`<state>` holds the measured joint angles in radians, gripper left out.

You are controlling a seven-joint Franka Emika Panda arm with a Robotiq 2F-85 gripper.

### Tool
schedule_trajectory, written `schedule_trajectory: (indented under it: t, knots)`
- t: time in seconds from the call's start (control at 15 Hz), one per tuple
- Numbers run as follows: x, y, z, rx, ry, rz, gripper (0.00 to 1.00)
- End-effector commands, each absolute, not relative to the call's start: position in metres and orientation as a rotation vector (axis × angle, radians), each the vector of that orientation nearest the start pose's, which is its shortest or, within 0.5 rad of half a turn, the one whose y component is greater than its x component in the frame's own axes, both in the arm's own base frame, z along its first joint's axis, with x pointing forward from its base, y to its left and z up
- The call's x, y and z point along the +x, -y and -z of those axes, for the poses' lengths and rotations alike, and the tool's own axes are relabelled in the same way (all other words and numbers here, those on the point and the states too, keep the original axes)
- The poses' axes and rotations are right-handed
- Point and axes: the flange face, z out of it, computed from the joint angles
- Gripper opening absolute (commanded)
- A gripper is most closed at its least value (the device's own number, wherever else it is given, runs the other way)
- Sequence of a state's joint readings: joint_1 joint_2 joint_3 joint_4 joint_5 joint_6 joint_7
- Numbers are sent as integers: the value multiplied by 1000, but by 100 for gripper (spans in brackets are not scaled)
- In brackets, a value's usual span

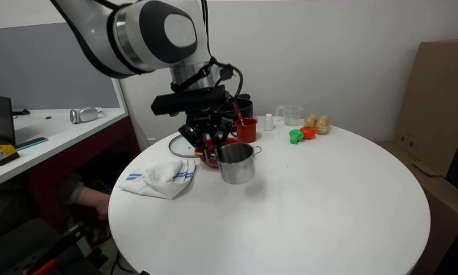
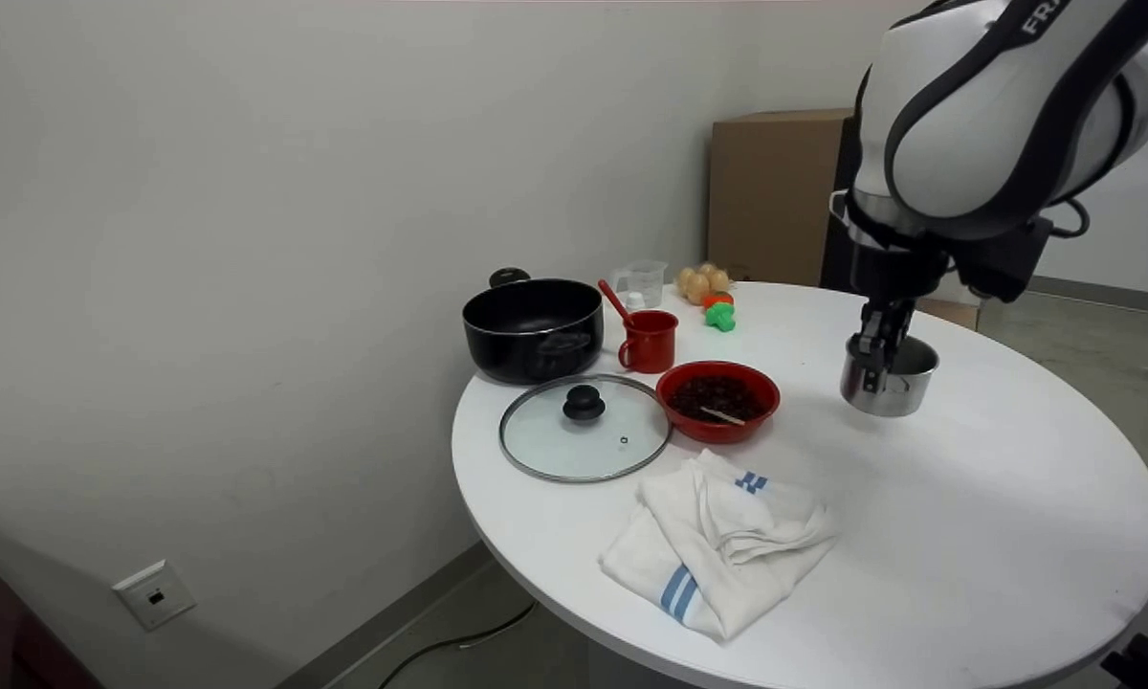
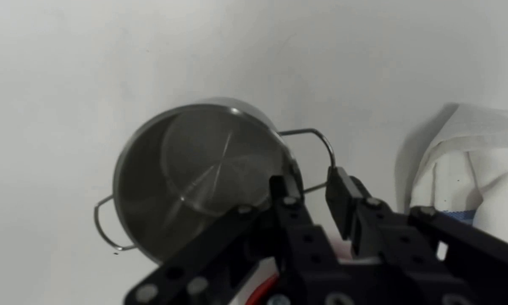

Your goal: Move the silver pot to the right side of the table, use the white and blue towel to wipe the table

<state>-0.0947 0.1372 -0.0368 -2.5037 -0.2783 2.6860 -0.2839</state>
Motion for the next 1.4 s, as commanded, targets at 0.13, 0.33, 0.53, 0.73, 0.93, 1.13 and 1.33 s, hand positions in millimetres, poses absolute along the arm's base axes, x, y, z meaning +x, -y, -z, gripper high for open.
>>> schedule_trajectory:
  t: [0.13,0.33,0.53,0.73,0.93,1.13,1.33]
  knots:
    - [474,139,-297,-3337,533,48,6]
    - [476,188,-306,-3383,494,41,6]
    - [479,224,-308,-3392,494,38,6]
    - [490,254,-310,-3377,489,51,6]
    - [507,281,-312,-3366,477,71,6]
    - [528,302,-309,-3340,492,75,6]
    - [551,314,-297,-3308,515,42,6]
